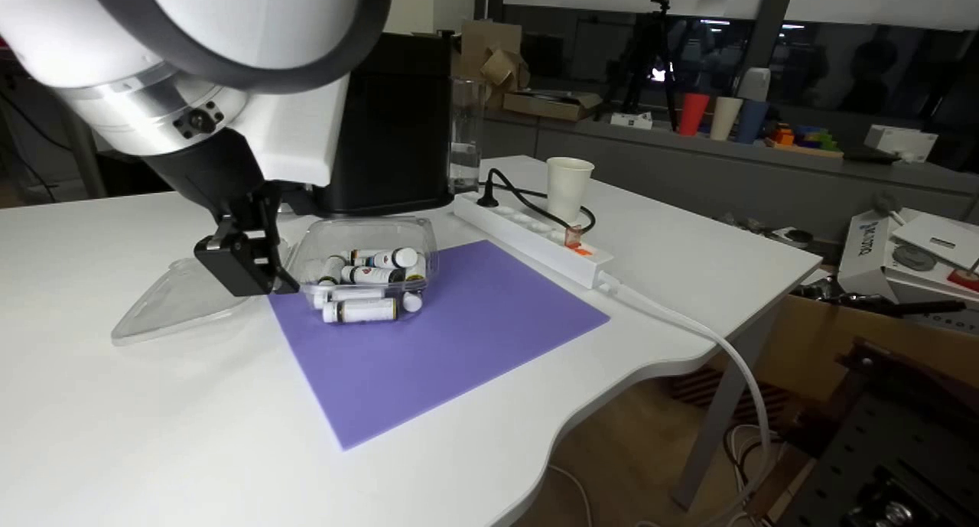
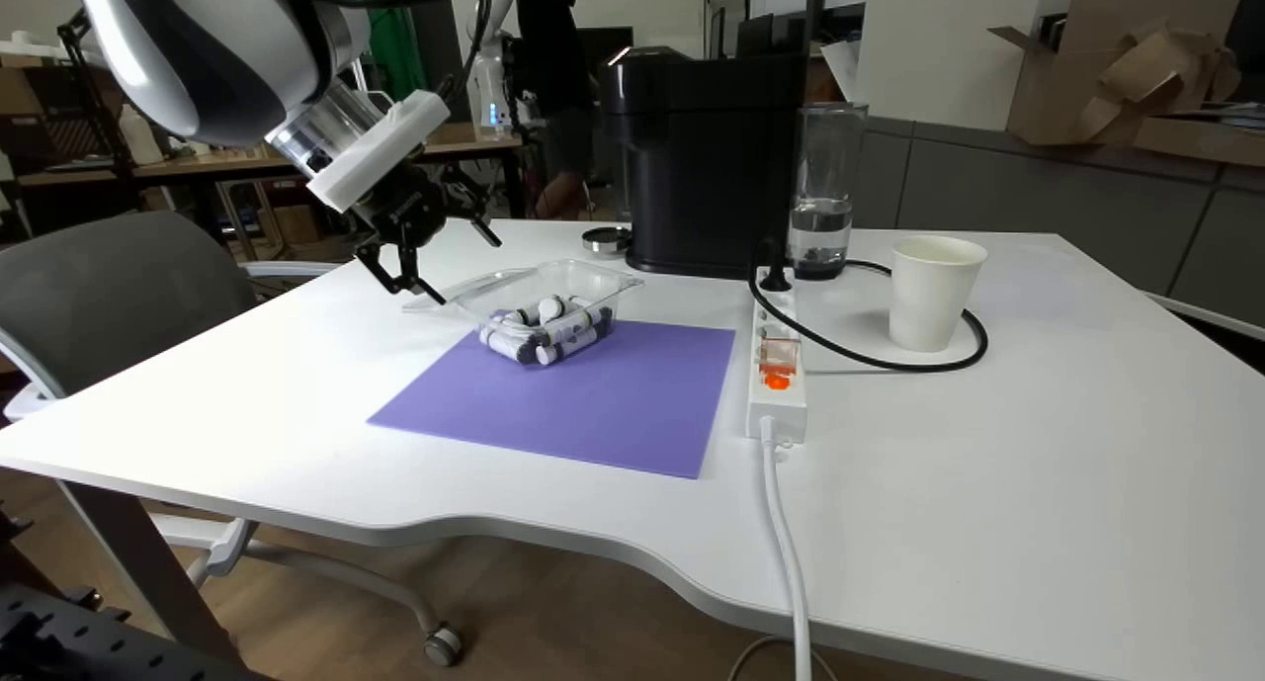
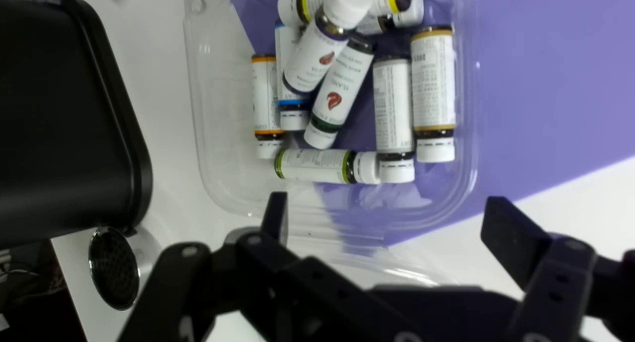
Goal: Close the lid of the colourless bowl
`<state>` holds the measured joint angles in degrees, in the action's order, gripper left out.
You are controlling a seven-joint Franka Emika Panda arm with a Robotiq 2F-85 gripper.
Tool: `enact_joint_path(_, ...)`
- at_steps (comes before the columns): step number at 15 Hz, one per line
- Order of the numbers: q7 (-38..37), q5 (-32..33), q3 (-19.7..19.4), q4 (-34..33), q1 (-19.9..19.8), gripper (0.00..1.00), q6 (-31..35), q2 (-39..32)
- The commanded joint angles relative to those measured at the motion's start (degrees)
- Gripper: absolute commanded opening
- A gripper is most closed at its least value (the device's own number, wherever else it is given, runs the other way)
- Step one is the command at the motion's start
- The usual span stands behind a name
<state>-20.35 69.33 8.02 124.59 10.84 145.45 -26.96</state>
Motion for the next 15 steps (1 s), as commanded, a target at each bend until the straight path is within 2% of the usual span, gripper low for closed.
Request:
enact_joint_path(1, -1.0, 1.0, -0.6, -3.9, 2.0, 1.00, 0.7, -3.6)
enact_joint_path(10, 0.2, 2.6, -1.0, -8.2, 4.9, 1.00, 0.1, -9.2)
enact_joint_path(15, -0.2, 6.4, -1.2, -10.1, 6.9, 1.00, -1.3, -11.3)
